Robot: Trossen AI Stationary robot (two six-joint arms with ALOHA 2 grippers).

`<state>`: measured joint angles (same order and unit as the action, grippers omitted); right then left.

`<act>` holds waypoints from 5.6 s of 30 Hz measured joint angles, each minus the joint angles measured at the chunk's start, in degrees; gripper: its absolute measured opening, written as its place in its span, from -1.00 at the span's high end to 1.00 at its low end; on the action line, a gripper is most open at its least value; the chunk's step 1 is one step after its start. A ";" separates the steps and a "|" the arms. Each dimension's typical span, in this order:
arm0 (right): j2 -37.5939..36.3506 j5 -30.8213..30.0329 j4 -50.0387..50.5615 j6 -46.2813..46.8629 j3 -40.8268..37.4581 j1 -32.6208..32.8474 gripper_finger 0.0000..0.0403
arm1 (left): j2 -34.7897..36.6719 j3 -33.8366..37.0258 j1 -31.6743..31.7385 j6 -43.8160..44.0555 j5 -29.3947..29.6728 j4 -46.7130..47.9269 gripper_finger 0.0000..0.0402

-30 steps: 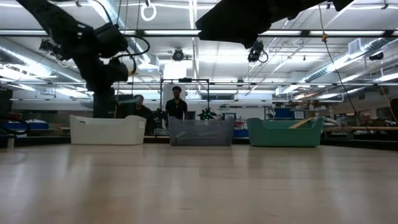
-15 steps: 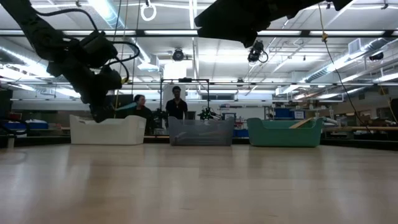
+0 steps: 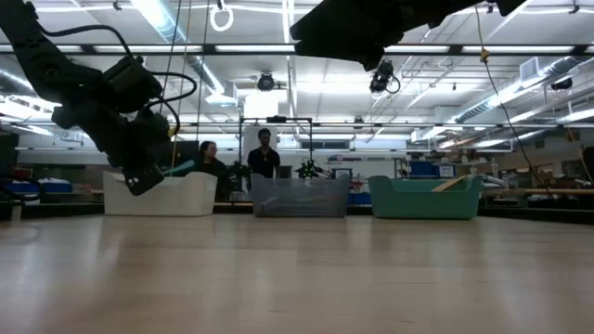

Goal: Sort silverware by color (type)
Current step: Put the blue fork into the white bin

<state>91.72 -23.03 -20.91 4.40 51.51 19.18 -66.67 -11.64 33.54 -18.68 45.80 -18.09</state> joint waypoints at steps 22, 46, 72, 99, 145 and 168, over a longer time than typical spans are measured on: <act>0.00 0.07 0.00 -0.07 0.00 0.00 0.12 | 0.00 0.00 0.00 -1.22 -5.18 0.74 0.82; 0.00 0.11 0.04 -0.07 0.00 0.00 0.12 | 0.00 -0.68 -0.15 -1.42 -2.69 -1.73 0.51; -6.55 10.13 40.67 31.16 -0.03 0.20 0.12 | 9.09 -2.32 -29.13 2.82 -4.53 -11.89 0.51; -3.97 33.83 74.16 81.93 0.02 11.19 0.18 | 9.05 -2.32 -43.69 10.64 -21.14 -15.10 0.51; -4.89 33.11 62.07 95.94 -10.80 17.00 0.37 | 8.94 -2.32 -44.02 10.60 -21.70 -15.92 0.51; -5.33 26.09 55.14 90.87 -12.45 17.09 0.94 | 8.92 -2.32 -44.76 11.37 -21.77 -17.77 0.51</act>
<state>86.39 3.06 34.24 95.28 39.06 36.27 -57.76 -13.96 -11.22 -7.30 24.04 -35.86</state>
